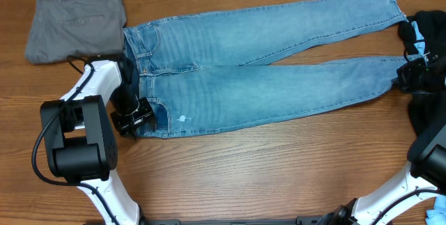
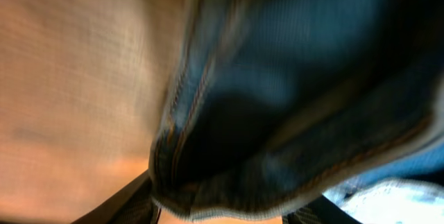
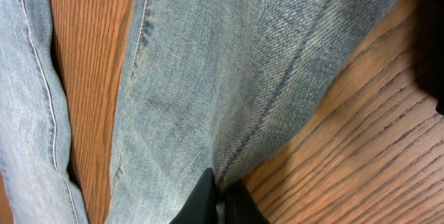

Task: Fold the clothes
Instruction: 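Lift the lower waistband corner and fold it up onto the upper half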

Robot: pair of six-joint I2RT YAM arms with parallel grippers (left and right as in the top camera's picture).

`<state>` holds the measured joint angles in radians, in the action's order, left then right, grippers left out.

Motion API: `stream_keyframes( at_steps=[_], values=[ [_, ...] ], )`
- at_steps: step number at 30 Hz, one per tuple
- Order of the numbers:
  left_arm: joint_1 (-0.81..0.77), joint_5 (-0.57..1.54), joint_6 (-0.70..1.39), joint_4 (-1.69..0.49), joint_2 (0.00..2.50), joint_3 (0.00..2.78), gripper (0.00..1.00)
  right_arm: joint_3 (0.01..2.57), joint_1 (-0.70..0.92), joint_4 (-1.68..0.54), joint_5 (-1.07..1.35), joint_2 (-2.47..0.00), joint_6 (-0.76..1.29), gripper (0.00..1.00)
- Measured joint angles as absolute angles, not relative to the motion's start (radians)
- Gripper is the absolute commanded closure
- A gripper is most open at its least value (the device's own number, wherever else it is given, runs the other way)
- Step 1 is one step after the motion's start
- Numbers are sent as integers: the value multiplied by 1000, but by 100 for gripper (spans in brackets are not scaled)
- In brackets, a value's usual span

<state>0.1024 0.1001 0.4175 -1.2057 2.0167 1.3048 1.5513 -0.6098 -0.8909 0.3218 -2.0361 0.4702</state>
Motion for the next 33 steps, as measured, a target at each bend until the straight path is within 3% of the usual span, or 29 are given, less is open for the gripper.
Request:
stream_keyframes(
  at_steps=[2, 3, 4, 5, 7, 17, 27, 33],
  values=[
    [102, 99, 438, -1157, 2017, 1297, 46, 1551, -610, -891, 320, -2036, 470, 96],
    [102, 100, 444, -1141, 2017, 1296, 53, 1551, -610, -891, 318, -2036, 470, 96],
    [102, 101, 448, -1131, 2017, 1296, 62, 1551, -610, -891, 316, -2036, 470, 96],
    [102, 104, 455, -1126, 2017, 1296, 79, 1551, -610, -891, 315, -2036, 470, 96],
    [101, 114, 465, -1127, 2017, 1296, 96, 1551, -610, -891, 313, -2036, 470, 96],
    [97, 128, 462, -1348, 1989, 1298, 96, 1641, -633, -1082, 207, -2026, 471, 96],
    [95, 194, 487, -1618, 1591, 1303, 96, 1985, -693, -1362, 161, -1967, 490, 96],
    [85, 207, 526, -1669, 1475, 1304, 96, 2086, -673, -1290, 222, -1956, 513, 96]
  ],
)
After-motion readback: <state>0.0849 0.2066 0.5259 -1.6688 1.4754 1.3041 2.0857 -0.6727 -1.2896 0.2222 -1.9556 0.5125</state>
